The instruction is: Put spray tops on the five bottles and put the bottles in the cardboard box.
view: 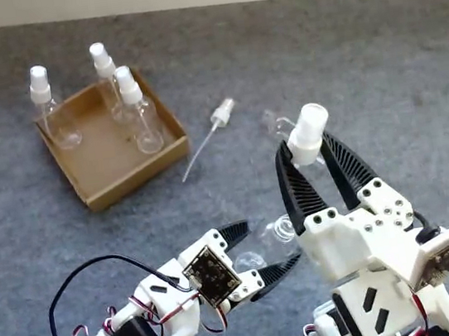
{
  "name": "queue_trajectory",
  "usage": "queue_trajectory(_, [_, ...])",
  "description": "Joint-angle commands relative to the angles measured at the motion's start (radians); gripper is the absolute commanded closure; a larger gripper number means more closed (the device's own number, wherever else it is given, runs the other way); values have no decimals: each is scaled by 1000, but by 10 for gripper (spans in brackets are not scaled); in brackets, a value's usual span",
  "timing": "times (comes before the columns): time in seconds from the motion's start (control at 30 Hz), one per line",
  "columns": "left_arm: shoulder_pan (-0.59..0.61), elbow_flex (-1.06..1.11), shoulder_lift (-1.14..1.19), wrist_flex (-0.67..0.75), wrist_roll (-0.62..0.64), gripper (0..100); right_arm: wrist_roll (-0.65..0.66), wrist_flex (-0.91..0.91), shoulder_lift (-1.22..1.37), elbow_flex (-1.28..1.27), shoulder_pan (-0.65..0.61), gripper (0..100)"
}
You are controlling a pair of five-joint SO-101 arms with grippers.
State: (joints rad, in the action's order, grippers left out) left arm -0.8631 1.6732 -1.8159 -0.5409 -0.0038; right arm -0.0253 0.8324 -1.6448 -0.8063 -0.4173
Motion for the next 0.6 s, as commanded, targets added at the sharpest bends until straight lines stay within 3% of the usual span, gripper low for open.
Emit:
queue_trajectory(0.0, [-7,21,-12,26,-3,867,-9,-30,-1,7,-5,990])
queue_trajectory(0.57, [-7,21,-12,26,-3,867,-9,-8,1,10,-4,990])
